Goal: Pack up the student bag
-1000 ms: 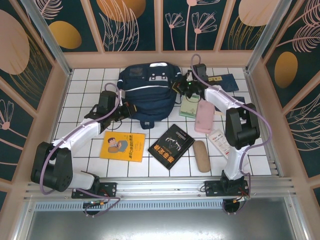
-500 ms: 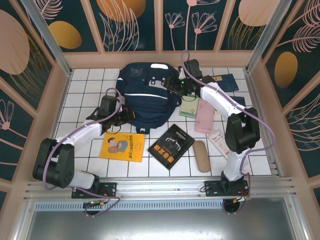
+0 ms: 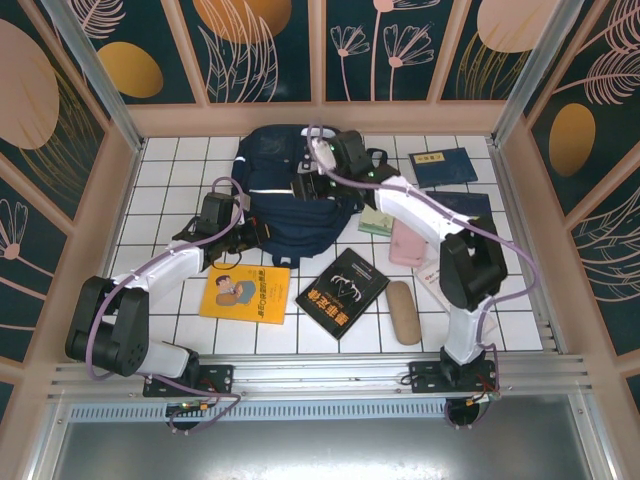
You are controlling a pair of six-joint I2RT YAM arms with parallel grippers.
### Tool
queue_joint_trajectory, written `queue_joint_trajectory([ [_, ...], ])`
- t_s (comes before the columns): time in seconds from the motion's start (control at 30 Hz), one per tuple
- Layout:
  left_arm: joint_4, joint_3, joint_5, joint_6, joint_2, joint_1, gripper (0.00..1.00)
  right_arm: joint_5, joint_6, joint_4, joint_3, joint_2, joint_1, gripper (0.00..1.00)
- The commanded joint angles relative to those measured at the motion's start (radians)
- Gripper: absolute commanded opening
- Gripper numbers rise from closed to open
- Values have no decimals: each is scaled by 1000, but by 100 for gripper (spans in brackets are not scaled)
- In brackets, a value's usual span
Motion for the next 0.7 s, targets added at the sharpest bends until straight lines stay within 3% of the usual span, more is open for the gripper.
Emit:
queue_joint_trajectory([
  [0.0,58,-19,27,10,-21,-2,0,50,-521,312,-204,-111,35,54],
  [0.17,80,-23,46,2,-23,-2,0,-46,-785,283,-180,-47,36,53],
  [0.3,81,-20,50,5,-27,-2,0,-119,-886,146,-76,44,46,54],
  [0.47,80,-23,50,8,-29,-2,0,-163,-911,-12,65,148,58,55],
  [0.67,81,-27,44,10,-35,-2,0,-99,-884,-35,142,250,63,59],
])
